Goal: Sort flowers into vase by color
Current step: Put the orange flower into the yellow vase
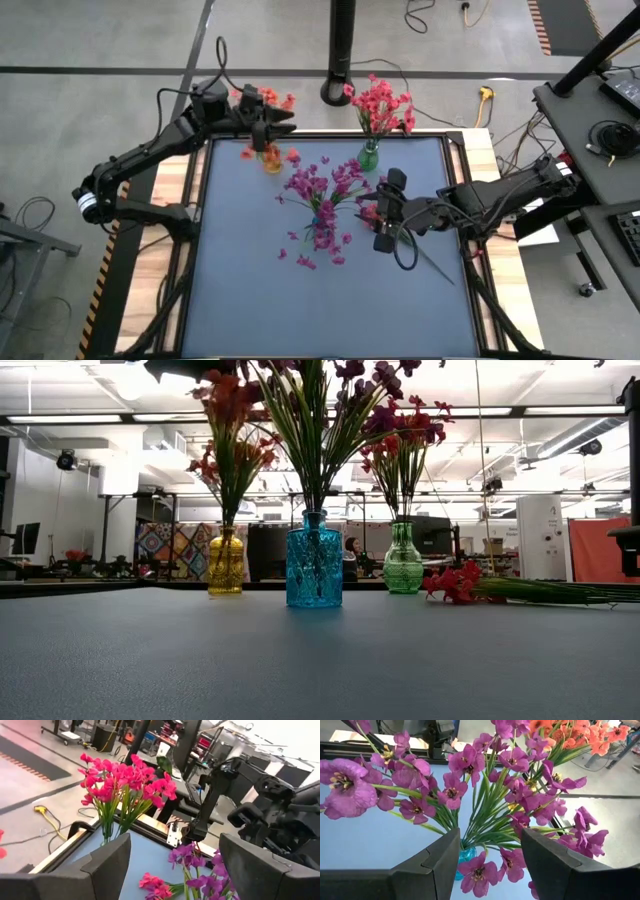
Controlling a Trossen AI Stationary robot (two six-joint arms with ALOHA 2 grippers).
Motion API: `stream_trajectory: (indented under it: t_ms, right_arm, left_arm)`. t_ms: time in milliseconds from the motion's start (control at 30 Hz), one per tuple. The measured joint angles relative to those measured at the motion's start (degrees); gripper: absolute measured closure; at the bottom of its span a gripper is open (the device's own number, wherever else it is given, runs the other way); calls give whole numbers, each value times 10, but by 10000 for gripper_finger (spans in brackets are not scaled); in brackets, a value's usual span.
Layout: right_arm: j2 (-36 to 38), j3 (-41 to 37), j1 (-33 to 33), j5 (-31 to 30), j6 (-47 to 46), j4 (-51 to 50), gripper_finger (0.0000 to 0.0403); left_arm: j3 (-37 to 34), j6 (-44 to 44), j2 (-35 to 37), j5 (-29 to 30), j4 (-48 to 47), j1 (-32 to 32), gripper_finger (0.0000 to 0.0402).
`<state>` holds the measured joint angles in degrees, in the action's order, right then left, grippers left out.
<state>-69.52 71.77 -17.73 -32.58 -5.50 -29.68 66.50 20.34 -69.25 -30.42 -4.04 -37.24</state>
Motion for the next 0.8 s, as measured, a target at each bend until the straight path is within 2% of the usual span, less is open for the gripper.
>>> stream_trajectory:
  t_ms: [100,200,367,433,500,567,800]
  right_arm:
    - [0,0,7,0,15,21,199]
    - [-1,-2,23,0,53,67,199]
    - [-2,-4,68,3,131,136,199]
    - [-2,-4,91,30,164,176,199]
    - [-2,-4,116,82,195,215,199]
    - [-2,-3,145,133,211,241,199]
    - [-2,0,263,260,216,310,199]
  left_arm:
    - [0,-21,0,-13,11,0,116]
    - [1,-106,0,-76,21,0,116]
    - [1,-305,0,-295,-10,-4,116]
    - [1,-374,-1,-357,-27,-4,116]
    - [1,-411,-1,-361,-38,-4,116]
    - [1,-423,-2,-341,-41,-5,116]
    - [-2,-436,-2,-331,-41,-11,116]
